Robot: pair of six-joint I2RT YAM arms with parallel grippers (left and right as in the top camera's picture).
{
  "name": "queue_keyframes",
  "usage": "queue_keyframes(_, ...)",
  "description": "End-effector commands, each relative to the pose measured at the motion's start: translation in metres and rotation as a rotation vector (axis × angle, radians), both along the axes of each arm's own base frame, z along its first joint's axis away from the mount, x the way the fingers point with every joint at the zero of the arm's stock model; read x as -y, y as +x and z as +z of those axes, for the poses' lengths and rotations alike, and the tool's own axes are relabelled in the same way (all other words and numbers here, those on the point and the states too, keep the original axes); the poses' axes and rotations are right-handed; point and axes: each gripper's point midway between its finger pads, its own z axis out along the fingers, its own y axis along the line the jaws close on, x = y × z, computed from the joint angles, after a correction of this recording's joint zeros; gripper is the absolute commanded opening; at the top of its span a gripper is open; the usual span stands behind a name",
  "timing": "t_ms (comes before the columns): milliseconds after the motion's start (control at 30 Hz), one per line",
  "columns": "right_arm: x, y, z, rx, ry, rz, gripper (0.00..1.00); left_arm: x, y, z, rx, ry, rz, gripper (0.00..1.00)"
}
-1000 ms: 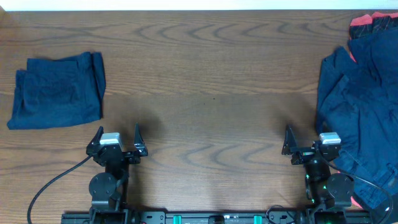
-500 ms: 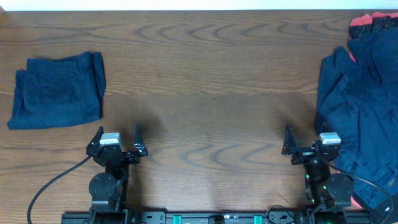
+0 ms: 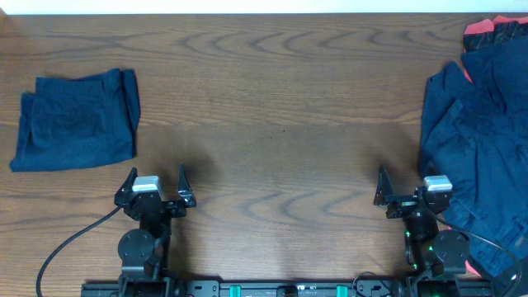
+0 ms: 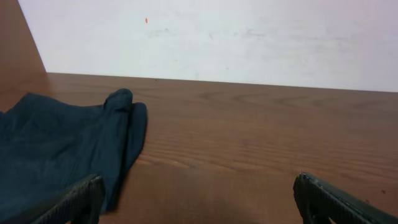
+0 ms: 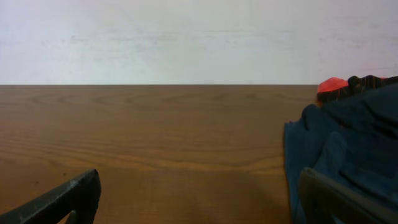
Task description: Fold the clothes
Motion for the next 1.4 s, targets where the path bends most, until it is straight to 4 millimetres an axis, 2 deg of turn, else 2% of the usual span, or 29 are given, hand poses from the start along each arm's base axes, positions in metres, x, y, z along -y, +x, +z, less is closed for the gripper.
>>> queue_keyframes(0,-0.002,0.000,-0.001,-0.002,0.007,0.010,0.99,-0.007,-0.001,-0.016,-0.046,0.014,0.038,0.98)
queue_keyframes(133,-0.001,0.000,-0.001,-0.013,0.122,-0.004,0.99,-0.007,-0.001,-0.016,-0.041,-0.051,0.045,0.98)
queue_keyframes(267,-0.001,-0.001,0.005,-0.005,0.120,-0.004,0.99,-0.007,-0.001,-0.009,-0.022,-0.118,0.051,0.98)
queue_keyframes(433,0.009,0.000,0.022,0.011,0.099,-0.058,0.99,0.005,-0.004,0.001,-0.041,-0.130,-0.018,0.98)
queue_keyframes(633,0.009,0.006,0.037,-0.056,0.068,-0.060,0.99,0.006,-0.011,-0.001,-0.192,-0.128,-0.014,0.98)
queue_keyframes(867,0.009,0.027,0.040,-0.286,0.056,-0.070,0.99,0.007,-0.007,0.004,-0.409,-0.124,-0.003,0.98)
queue_keyframes(967,0.008,0.041,0.040,-0.393,0.041,-0.071,0.99,0.013,-0.004,0.004,-0.530,-0.134,-0.028,0.98)
queue_keyframes(1133,0.008,0.061,0.033,-0.580,-0.061,-0.042,0.99,0.015,0.000,0.003,-0.761,-0.137,-0.021,0.98)
queue_keyframes(1300,0.003,0.073,0.004,-0.743,-0.065,-0.008,0.99,0.015,0.001,0.009,-0.894,-0.146,-0.004,0.98)
queue_keyframes(1367,0.010,0.077,-0.008,-0.777,-0.096,-0.035,0.99,0.017,0.002,0.006,-0.913,-0.155,-0.010,0.98)
